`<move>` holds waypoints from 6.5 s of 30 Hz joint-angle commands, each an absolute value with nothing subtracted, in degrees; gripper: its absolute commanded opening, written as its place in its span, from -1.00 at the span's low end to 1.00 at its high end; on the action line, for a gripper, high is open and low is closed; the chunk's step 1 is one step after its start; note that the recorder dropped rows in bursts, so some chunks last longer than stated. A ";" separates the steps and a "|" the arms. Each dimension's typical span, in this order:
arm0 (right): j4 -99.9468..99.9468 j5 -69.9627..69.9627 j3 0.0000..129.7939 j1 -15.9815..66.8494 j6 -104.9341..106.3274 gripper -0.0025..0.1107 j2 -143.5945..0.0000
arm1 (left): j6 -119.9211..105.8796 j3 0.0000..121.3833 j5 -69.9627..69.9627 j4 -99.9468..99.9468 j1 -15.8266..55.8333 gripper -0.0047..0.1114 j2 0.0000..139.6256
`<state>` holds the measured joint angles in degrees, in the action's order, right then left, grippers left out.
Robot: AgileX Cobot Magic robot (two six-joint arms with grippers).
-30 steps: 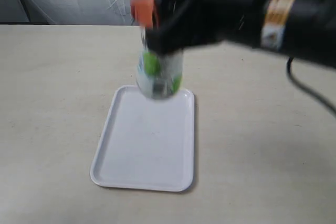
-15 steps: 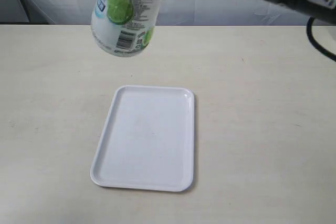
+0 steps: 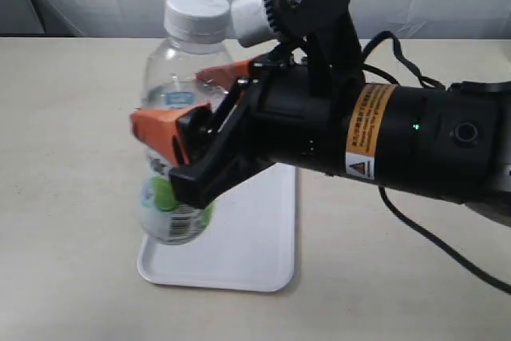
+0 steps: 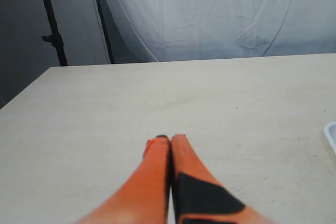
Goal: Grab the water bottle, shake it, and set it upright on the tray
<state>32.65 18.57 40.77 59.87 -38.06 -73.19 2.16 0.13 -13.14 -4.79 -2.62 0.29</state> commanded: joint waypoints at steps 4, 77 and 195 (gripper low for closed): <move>17.91 3.42 44.37 54.69 -15.55 -0.97 -72.81 | 2.60 0.00 -12.88 -4.83 -2.70 -0.92 0.00; 3.06 43.73 33.34 53.36 -2.94 -0.97 -96.91 | 2.60 0.00 -12.88 -4.83 -2.70 -0.92 0.00; -18.04 -26.29 16.14 -1.23 17.97 -0.96 0.00 | 2.60 0.00 -12.88 -4.83 -2.70 -0.92 0.00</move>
